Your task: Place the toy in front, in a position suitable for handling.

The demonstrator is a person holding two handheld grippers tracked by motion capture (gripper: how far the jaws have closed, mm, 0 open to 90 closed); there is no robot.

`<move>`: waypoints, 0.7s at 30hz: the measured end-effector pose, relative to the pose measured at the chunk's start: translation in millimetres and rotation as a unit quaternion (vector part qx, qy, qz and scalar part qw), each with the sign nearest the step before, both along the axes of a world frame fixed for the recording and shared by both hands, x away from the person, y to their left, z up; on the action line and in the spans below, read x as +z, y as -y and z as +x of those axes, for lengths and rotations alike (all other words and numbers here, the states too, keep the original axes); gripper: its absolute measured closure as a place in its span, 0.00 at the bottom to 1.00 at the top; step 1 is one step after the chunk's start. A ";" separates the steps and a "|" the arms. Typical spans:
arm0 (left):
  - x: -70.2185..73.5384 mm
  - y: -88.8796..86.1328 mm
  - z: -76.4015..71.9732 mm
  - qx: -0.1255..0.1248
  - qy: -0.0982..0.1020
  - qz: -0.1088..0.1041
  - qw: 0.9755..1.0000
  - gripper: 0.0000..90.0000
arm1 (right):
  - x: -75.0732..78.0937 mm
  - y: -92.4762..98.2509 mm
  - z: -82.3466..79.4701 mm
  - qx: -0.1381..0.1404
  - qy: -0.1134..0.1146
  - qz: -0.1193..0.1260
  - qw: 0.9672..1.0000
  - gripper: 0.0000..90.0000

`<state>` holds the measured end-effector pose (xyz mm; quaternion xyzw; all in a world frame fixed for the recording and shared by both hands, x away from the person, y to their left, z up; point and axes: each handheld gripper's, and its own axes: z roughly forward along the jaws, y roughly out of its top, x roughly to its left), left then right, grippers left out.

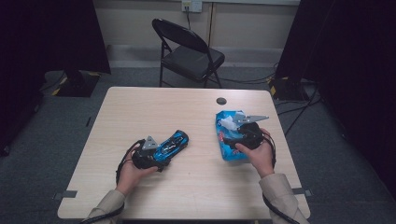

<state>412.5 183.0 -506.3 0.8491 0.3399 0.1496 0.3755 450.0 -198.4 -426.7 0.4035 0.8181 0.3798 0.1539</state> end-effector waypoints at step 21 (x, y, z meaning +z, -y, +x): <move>0.3 -4.2 -1.5 0.004 0.001 -0.006 1.000 0.29 | 12.7 -11.9 44.9 -0.073 -0.002 -0.014 0.997 0.61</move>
